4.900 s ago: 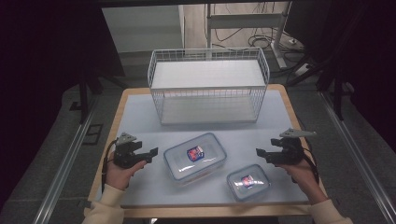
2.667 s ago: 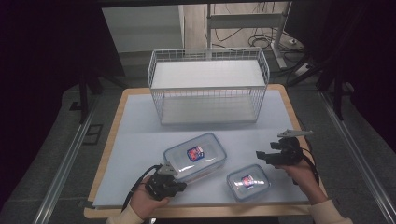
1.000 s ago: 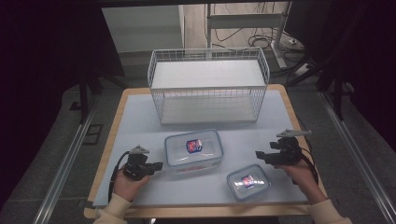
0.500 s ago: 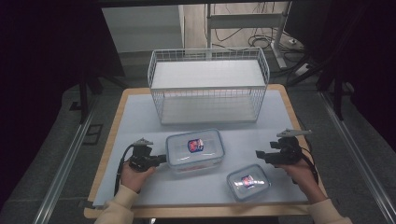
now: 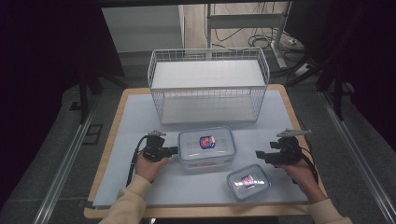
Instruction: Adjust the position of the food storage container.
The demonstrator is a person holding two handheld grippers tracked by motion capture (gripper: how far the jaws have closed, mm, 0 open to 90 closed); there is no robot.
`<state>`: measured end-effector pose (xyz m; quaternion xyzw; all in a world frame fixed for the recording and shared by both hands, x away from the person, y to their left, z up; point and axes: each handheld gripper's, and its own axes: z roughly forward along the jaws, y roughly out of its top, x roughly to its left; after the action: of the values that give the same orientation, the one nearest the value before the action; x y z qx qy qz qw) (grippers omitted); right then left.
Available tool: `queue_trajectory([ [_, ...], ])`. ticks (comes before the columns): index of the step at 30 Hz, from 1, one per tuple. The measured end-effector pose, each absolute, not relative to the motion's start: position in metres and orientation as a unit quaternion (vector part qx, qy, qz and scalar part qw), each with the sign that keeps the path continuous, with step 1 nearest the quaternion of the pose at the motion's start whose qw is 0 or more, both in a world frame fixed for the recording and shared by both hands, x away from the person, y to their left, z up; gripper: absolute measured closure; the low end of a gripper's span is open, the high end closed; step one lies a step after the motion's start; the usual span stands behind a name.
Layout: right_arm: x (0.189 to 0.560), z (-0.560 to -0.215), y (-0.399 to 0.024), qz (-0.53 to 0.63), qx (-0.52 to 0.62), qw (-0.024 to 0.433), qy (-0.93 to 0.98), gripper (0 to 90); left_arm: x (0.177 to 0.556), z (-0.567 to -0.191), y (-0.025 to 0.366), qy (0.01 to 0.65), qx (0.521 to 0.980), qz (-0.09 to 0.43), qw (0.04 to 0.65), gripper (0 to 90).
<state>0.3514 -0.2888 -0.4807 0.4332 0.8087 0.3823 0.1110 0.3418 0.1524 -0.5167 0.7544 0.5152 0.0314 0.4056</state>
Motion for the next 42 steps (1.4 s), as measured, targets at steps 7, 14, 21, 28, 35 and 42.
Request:
queue_trajectory([
  [7,0.351,-0.481,-0.288,0.382,0.431,0.111,0.81,19.4,0.356,-0.517,0.142,0.517,0.751,0.027,0.41,90.0],
  [14,0.353,-0.483,-0.289,0.38,0.433,0.109,0.81,19.3,0.363,-0.519,0.135,0.516,0.751,0.023,0.411,90.0],
  [21,0.353,-0.483,-0.29,0.38,0.434,0.109,0.809,19.3,0.365,-0.522,0.131,0.515,0.752,0.019,0.411,90.0],
  [28,0.352,-0.48,-0.292,0.386,0.435,0.114,0.805,19.2,0.358,-0.518,0.14,0.512,0.753,0.03,0.413,90.0],
  [35,0.353,-0.48,-0.296,0.39,0.437,0.115,0.802,19.2,0.337,-0.511,0.155,0.505,0.753,0.033,0.42,90.0],
  [42,0.351,-0.478,-0.295,0.397,0.434,0.111,0.801,19.2,0.325,-0.503,0.165,0.503,0.749,0.036,0.43,89.8],
])
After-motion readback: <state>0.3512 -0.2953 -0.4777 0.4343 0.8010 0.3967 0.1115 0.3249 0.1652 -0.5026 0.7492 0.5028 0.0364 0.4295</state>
